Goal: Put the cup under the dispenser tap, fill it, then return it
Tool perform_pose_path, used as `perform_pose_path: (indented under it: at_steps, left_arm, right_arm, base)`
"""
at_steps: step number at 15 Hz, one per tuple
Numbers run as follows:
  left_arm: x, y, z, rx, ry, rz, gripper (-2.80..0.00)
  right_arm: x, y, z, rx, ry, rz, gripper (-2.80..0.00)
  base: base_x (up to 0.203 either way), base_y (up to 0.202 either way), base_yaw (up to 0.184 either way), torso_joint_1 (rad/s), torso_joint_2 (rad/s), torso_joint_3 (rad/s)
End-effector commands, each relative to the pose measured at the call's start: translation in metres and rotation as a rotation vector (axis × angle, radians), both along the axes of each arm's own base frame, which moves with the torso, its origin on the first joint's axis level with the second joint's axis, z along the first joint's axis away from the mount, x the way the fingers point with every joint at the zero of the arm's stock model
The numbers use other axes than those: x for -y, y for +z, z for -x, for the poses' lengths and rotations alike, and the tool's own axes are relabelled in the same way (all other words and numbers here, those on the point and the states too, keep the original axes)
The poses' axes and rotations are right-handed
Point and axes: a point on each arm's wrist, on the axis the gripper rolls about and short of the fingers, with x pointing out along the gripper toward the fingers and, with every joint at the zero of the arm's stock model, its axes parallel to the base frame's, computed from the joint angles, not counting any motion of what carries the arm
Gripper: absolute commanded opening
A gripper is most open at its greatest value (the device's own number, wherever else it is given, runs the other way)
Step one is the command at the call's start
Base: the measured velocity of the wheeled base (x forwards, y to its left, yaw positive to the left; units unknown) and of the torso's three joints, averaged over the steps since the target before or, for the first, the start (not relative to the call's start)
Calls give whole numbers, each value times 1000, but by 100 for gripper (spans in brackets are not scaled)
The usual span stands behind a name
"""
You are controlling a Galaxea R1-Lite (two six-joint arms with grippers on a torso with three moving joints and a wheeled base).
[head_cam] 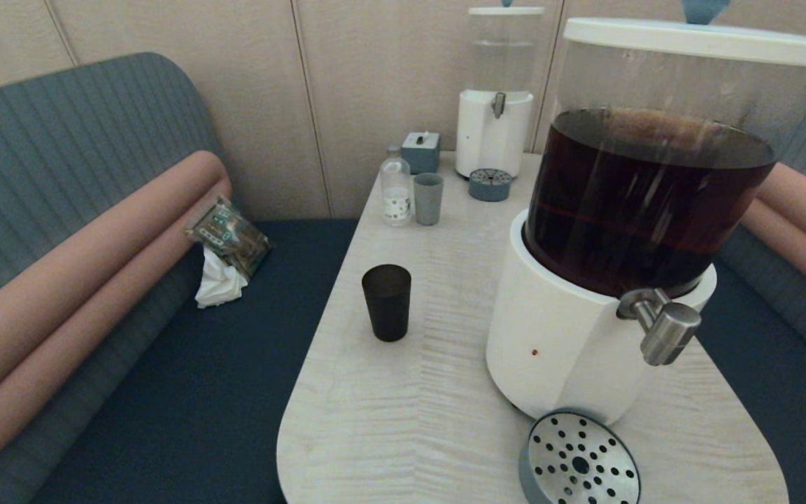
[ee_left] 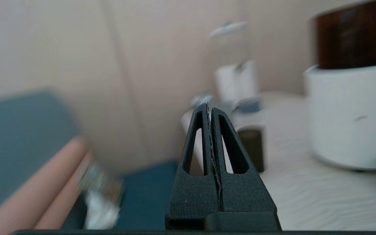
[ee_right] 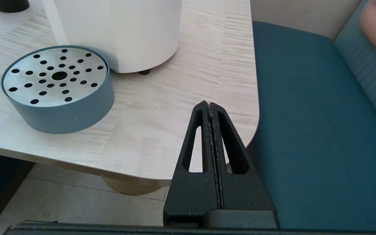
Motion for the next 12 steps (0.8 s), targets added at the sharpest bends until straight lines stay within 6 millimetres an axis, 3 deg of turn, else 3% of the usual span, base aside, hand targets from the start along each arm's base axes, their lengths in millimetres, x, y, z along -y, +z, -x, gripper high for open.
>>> perform_pose_path:
  at_steps: [1,7,12]
  left_arm:
    - [-1,-20,-6,-91,39,18,-280]
    - [-5,-59,-17,-481,225,47,-280]
    - [-5,-55,-17,-450,223,67,-280]
  right_arm:
    - [0,0,0,0,1,1,-280]
    - [0,0,0,0,1,1,-280]
    - [0,0,0,1,1,1,-280]
  base:
    - [0,0,0,0,0,0]
    - [0,0,0,0,0,0]
    - [0,0,0,0,0,0]
